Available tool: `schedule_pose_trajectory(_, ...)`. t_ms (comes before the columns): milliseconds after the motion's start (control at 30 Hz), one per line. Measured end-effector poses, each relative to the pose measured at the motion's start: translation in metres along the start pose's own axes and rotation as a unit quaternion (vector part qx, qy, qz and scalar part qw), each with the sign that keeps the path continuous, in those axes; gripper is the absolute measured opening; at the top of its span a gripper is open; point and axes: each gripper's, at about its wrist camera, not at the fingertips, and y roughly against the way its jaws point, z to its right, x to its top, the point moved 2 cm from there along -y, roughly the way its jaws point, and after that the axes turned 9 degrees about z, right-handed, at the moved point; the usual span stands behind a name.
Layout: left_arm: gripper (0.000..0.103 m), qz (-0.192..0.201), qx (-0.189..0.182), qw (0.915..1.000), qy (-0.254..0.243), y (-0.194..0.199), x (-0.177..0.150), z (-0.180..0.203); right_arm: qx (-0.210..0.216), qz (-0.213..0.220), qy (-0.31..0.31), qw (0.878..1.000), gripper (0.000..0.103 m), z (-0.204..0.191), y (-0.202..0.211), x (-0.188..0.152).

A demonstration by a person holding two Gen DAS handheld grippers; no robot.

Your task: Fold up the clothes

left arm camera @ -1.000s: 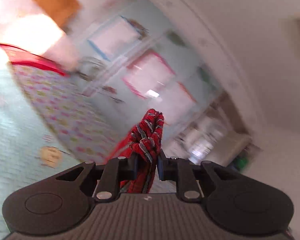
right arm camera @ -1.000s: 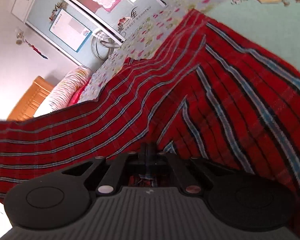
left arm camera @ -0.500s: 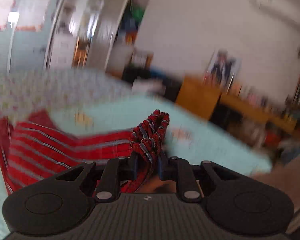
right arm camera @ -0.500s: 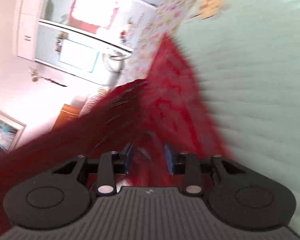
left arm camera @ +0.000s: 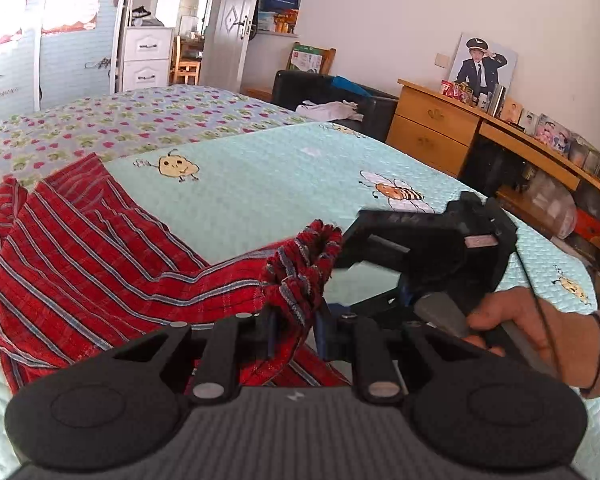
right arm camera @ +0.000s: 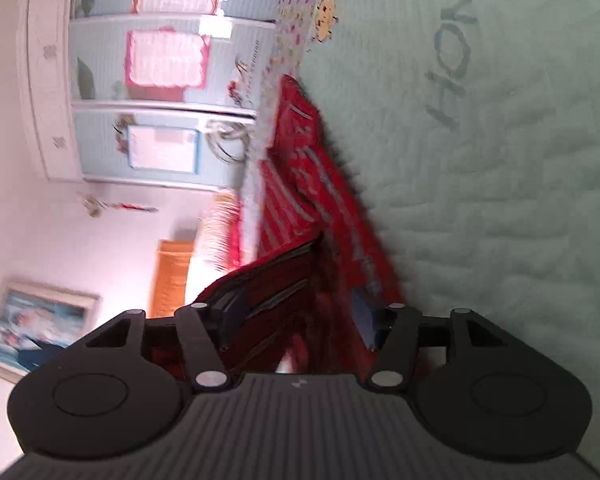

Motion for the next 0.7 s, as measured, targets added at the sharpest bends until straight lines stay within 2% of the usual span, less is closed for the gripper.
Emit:
schedule_pose_trajectory(33, 0.019, -0.002, 0.0, 1.0, -0.003, 0.0, 0.0, 0.002, 0.012, 0.005, -0.012, 1.0, 0.06, -0.002, 0.003, 0.0)
schedule_pose_trajectory(100, 0.019, -0.009, 0.0, 0.9999, -0.01, 0.0, -0.002, 0.007, 0.036, 0.011, -0.041, 0.998, 0.071, -0.003, 0.008, 0.001)
schedule_pose_trajectory(167, 0.019, -0.016, 0.003, 0.9994, -0.03, 0.0, -0.005, 0.014, 0.047, 0.009, -0.065, 0.997, 0.073, -0.004, 0.007, 0.005)
schedule_pose_trajectory(300, 0.019, -0.024, 0.001, 0.9977, -0.064, -0.003, -0.01, 0.026, 0.028, -0.002, -0.042, 0.999, 0.073, -0.01, 0.012, 0.003)
schedule_pose_trajectory(400, 0.019, -0.027, -0.002, 0.996, -0.085, -0.004, -0.014, 0.03, 0.032, -0.008, -0.049, 0.998, 0.073, -0.01, 0.015, -0.001)
schedule_pose_trajectory(567, 0.019, -0.048, -0.003, 0.9908, -0.126, -0.005, -0.023, 0.032, -0.015, -0.034, 0.003, 0.999, 0.071, -0.015, 0.002, -0.009)
schedule_pose_trajectory(633, 0.02, -0.057, -0.008, 0.9892, -0.135, -0.004, -0.026, 0.034, -0.032, -0.047, 0.034, 0.998, 0.045, -0.022, 0.003, -0.016)
schedule_pose_trajectory(667, 0.02, -0.063, -0.014, 0.9881, -0.14, -0.002, -0.027, 0.036, -0.04, -0.052, 0.049, 0.997, 0.013, -0.027, 0.005, -0.02)
schedule_pose_trajectory(700, 0.022, -0.068, -0.018, 0.9866, -0.147, 0.001, -0.028, 0.038, -0.048, -0.057, 0.065, 0.995, 0.005, -0.031, 0.008, -0.024)
